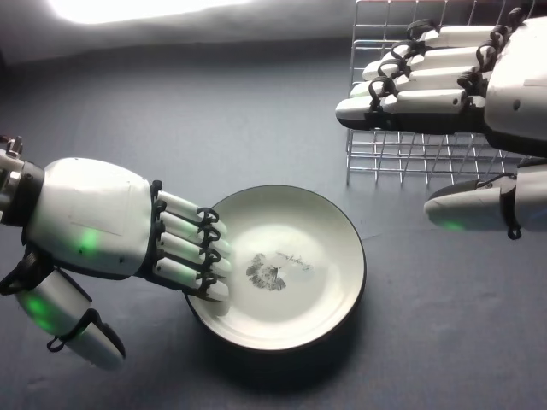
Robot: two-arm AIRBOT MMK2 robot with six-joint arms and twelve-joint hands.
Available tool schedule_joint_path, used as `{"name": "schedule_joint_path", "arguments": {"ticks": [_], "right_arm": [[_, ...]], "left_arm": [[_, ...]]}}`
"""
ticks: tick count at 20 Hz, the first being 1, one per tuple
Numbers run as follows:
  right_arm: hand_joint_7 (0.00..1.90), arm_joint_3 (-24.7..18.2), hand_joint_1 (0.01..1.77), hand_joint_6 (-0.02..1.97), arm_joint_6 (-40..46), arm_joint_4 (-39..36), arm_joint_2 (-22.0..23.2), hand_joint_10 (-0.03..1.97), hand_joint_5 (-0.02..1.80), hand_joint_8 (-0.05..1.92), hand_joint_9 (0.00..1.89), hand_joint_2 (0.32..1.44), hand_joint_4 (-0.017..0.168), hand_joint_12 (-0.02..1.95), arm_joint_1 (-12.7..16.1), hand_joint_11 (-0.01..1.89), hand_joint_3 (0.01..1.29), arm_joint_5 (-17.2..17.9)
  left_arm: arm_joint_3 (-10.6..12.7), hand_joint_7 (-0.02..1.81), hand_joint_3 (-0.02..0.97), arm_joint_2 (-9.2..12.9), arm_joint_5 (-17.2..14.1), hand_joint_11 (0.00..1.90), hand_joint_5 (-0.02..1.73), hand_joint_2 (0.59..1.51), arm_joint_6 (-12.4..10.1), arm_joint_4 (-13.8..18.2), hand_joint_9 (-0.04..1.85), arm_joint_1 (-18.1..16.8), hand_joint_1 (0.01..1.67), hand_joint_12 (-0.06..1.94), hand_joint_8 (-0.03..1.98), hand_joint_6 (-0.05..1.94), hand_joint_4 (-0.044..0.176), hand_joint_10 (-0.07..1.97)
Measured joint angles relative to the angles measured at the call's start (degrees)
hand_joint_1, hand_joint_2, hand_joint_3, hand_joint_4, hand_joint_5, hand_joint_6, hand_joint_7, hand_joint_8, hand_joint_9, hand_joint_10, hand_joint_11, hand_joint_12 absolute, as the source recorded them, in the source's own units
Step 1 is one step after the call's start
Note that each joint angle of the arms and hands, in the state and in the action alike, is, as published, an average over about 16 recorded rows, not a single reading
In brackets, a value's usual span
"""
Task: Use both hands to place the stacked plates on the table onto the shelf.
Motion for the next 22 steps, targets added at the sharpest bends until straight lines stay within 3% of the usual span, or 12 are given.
{"name": "schedule_joint_path", "arguments": {"ticks": [14, 22], "right_arm": [[0.18, 0.0, 0.20, 0.03, -0.1, -0.7, 0.1, 0.01, 0.15, 0.02, 0.16, 1.32, 0.002, 0.55, -0.7, 0.02, 0.02, 1.4], [0.18, 0.0, 0.18, 0.03, -0.2, -1.0, 0.0, 0.01, 0.15, 0.02, 0.16, 1.33, 0.003, 0.52, -1.2, 0.02, 0.02, 2.0]], "left_arm": [[1.0, 0.14, 0.003, -0.8, -0.2, 0.07, 0.14, 1.189, 1.4, -0.5, 0.14, 3.0, 0.02, 0.22, 0.00, -0.02, -0.007, 0.00], [0.3, 0.13, 0.003, -1.9, 0.7, 0.08, 0.14, 1.188, 2.3, -2.9, 0.14, 4.7, 0.02, 0.21, -0.01, -0.02, -0.008, -0.01]]}}
